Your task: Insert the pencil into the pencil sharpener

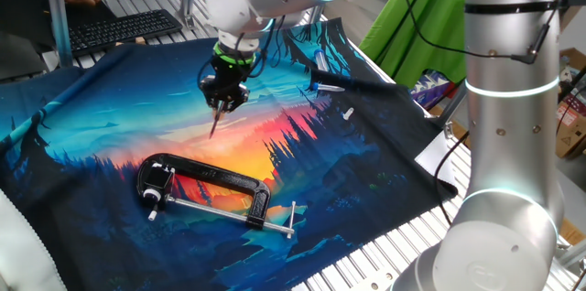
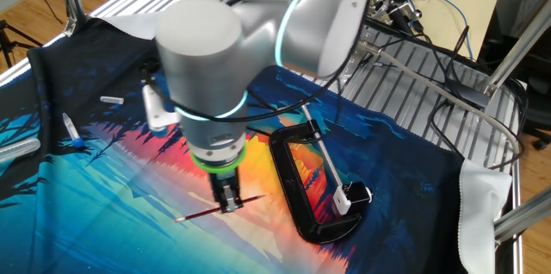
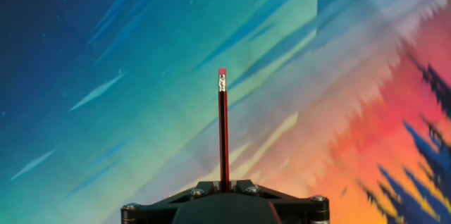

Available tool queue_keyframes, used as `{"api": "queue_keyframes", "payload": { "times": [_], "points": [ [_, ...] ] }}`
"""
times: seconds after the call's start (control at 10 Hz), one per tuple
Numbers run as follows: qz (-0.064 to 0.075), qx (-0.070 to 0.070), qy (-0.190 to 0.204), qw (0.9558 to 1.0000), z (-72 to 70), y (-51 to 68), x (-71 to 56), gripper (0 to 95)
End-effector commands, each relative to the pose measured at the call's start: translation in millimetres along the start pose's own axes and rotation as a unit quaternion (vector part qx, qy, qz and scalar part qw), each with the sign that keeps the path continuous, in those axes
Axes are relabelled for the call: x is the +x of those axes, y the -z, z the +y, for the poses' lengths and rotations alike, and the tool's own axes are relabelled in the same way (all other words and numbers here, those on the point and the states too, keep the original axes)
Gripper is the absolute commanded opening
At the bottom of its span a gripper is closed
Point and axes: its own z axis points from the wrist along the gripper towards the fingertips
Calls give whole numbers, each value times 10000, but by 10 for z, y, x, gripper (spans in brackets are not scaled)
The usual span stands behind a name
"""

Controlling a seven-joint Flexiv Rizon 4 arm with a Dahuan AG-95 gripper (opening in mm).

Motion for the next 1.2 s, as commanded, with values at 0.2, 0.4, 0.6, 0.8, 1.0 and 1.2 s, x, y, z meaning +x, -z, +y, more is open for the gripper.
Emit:
{"api": "queue_keyframes", "payload": {
  "times": [0.2,0.4,0.6,0.8,1.0,1.2],
  "points": [
    [51,-26,-182,9998,62,45,215,0],
    [73,-54,-185,9998,88,55,328,0],
    [34,-28,-172,9998,122,36,454,0],
    [41,-35,-313,9995,188,25,625,0],
    [12,-21,-396,9992,238,2,746,0],
    [0,-27,-461,9989,268,-18,825,0]
  ]
}}
